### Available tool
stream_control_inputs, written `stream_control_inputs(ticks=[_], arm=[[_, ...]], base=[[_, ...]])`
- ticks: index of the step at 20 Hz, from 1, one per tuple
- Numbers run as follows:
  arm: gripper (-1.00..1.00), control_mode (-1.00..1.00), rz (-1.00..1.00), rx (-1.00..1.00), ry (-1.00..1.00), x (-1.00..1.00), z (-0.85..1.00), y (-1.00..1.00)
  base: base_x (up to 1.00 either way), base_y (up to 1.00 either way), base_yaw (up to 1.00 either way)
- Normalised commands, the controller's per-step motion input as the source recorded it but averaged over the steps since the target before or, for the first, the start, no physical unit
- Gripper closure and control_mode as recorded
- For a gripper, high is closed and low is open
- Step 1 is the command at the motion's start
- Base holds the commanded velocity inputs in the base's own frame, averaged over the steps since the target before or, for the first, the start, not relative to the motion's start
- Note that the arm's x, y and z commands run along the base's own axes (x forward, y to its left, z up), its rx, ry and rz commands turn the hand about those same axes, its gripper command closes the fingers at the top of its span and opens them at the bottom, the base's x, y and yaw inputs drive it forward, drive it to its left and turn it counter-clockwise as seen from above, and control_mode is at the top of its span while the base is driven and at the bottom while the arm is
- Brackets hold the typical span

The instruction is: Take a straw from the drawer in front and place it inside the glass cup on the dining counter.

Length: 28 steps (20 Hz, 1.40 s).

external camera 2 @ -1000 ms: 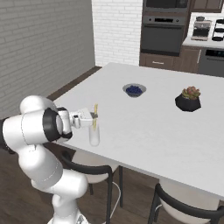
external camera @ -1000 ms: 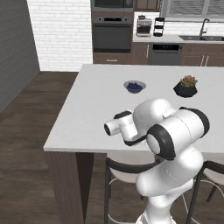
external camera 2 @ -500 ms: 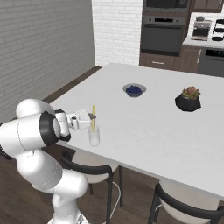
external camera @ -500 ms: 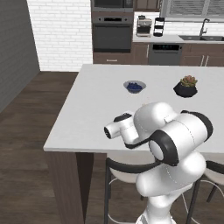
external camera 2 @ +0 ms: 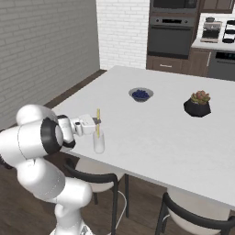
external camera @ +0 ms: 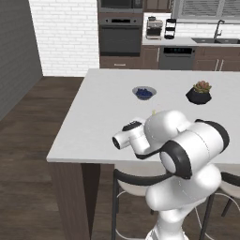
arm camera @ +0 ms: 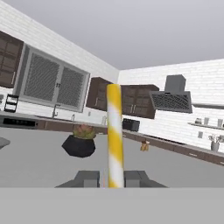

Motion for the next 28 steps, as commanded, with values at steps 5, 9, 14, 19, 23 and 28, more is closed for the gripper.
stream_control_inputs(ticks=[5, 9, 14, 19, 23, 28], arm=[[-1.00, -1.00, 0.02, 0.00, -0.17, -0.10, -0.13, -0.02], [-1.00, -1.00, 0.02, 0.00, -0.17, -0.03, -0.08, -0.02], [-1.00, -1.00, 0.05, 0.01, -0.29, -0.31, 0.27, 0.00], [-1.00, -1.00, 0.10, 0.03, -0.63, -0.59, 1.00, 0.12], [-1.00, -1.00, 0.14, 0.23, -0.47, -0.83, 1.00, 0.27], [-1.00, -1.00, 0.16, 0.77, 0.03, -1.00, 0.67, -0.01]], base=[[0.00, 0.00, 0.00], [0.00, 0.00, 0.00], [0.00, 0.00, 0.00], [0.00, 0.00, 0.00], [0.00, 0.00, 0.00], [0.00, 0.00, 0.00]])
